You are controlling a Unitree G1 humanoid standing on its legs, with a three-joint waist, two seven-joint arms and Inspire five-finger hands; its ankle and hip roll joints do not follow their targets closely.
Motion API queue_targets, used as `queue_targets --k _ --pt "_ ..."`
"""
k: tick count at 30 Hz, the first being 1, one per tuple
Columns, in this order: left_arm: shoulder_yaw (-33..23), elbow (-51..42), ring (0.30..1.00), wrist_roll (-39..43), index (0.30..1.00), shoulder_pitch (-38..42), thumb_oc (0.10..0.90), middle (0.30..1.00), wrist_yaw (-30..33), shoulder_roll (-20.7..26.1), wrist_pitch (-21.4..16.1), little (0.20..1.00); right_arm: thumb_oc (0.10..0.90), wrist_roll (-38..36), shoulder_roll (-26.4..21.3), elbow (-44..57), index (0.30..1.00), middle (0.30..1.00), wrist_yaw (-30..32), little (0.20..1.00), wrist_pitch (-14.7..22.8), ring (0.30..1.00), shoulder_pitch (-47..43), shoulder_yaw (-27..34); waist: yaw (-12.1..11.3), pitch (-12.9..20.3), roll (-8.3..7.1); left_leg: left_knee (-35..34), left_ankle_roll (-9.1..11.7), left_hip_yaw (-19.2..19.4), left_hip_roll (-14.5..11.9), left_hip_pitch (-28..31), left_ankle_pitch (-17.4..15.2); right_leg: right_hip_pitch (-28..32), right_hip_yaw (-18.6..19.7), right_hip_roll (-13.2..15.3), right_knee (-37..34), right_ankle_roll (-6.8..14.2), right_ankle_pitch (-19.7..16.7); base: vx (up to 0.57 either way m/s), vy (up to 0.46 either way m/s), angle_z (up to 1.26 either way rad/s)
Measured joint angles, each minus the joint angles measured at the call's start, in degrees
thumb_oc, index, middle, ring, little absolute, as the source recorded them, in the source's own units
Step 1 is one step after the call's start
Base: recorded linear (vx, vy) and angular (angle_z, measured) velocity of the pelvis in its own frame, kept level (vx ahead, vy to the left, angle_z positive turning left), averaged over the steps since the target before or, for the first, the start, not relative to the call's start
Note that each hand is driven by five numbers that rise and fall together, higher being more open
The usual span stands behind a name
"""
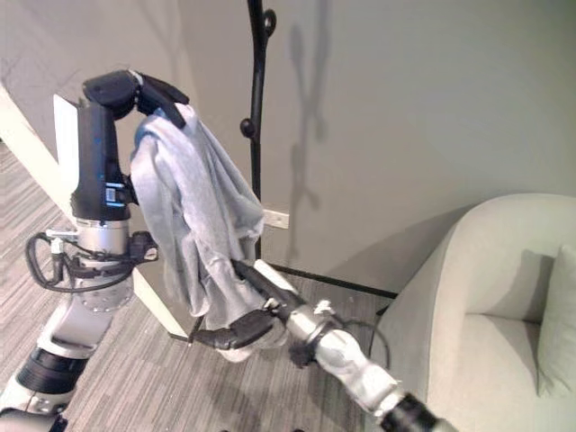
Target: Hang the clothes on the sofa on the clothes rack.
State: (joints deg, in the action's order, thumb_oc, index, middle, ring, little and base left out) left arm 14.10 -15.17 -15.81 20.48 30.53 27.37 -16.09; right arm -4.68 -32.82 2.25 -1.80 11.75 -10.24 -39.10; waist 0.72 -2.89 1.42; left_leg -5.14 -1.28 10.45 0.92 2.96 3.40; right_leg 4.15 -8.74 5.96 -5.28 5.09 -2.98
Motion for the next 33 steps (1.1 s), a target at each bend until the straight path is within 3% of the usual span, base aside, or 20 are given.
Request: queue_targets --k 6,7,8,13,17,21,29,33 --pt "2.45 1.56 0.3 0.08 0.3 -0.02 0.4 0.3 0.62 -1.77 0.26 0.3 0.8 6.54 7.19 -10.32 0.9 0.9 3.58 0.9 0.48 0.9 -5.92 -4.76 -0.26 0.42 -0.41 0.01 0.55 -0.97 -0.03 -0.37 0.43 0.13 -1.13 0.01 -0.01 0.0 0.02 -0.02 -0.044 0.11" --pt "2.65 1.68 0.3 0.09 0.3 -0.04 0.4 0.3 0.69 -2.03 0.46 0.3 0.695 6.77 10.35 -15.13 0.742 0.742 4.98 0.742 0.84 0.742 -6.49 -5.01 -0.22 0.56 -0.63 0.02 0.58 -1.23 -0.07 -0.37 0.45 0.23 -1.55 -0.02 -0.02 -0.11 0.13 -0.02 -0.047 0.14" --pt "2.73 1.69 0.3 0.09 0.3 -0.03 0.4 0.3 0.72 -2.39 0.73 0.3 0.4 6.84 12.78 -19.34 0.3 0.3 6.2 0.3 0.7 0.3 -7.3 -5.34 -0.15 0.62 -0.72 0.02 0.64 -1.51 -0.09 -0.46 0.48 0.29 -1.87 -0.07 -0.02 -0.23 0.2 -0.02 -0.041 0.13" --pt "4.23 4.22 0.3 0.9 0.3 -0.03 0.4 0.3 1.39 -2.54 1.67 0.3 0.4 6.71 18.38 -28.35 0.3 0.3 8.61 0.3 -0.35 0.3 -7.97 -6.25 -1.6 0.78 -0.52 0.02 0.75 -1.99 -0.12 -0.68 0.56 0.32 -2.17 -0.15 -0.03 -0.44 0.33 -0.02 -0.018 0.06" --pt "4.35 4.18 0.3 2.22 0.3 -0.01 0.4 0.3 1.74 -2.38 2.37 0.3 0.4 4.06 19.49 -30.74 0.3 0.3 9.48 0.3 -1.34 0.3 -6.99 -6.5 -1.87 0.83 -0.44 0.02 0.87 -3.17 0.03 -0.92 0.7 0.62 -3.41 -0.06 -0.03 -0.47 0.42 -0.03 0.016 0.14" --pt "4.36 4.13 0.3 2.24 0.3 -0.01 0.4 0.3 2.64 -2.56 2.36 0.3 0.4 -7.27 19.36 -30.65 0.3 0.3 7.98 0.3 -1.65 0.3 0.56 -3.15 -1.94 1.12 0.03 0.01 0.87 -3.34 0.16 -0.6 0.7 1.08 -3.66 0.05 -0.03 -0.39 0.53 -0.02 0.044 0.04" --pt "4.34 3.26 0.3 2.48 0.3 0.12 0.4 0.3 2.69 -4.61 2.3 0.3 0.4 -40.98 18.19 -27.12 0.3 0.3 1.47 0.3 -1.54 0.3 7.68 4.03 -1.29 1.26 0.24 -0.01 0.89 -3.26 0.03 -0.41 0.73 1.2 -3.6 -0.04 -0.02 -0.36 0.54 0.0 0.01 -0.01" --pt "3.79 2.93 0.3 2.88 0.3 0.34 0.4 0.3 2.69 -4.52 2.25 0.3 0.4 -46.1 17.16 -21.35 0.3 0.3 -0.53 0.3 -0.4 0.3 11.72 6.34 -1.05 1.33 0.28 0.0 0.89 -3.23 0.06 -0.4 0.73 1.2 -3.5 -0.05 -0.01 -0.37 0.54 0.0 0.0 0.0"
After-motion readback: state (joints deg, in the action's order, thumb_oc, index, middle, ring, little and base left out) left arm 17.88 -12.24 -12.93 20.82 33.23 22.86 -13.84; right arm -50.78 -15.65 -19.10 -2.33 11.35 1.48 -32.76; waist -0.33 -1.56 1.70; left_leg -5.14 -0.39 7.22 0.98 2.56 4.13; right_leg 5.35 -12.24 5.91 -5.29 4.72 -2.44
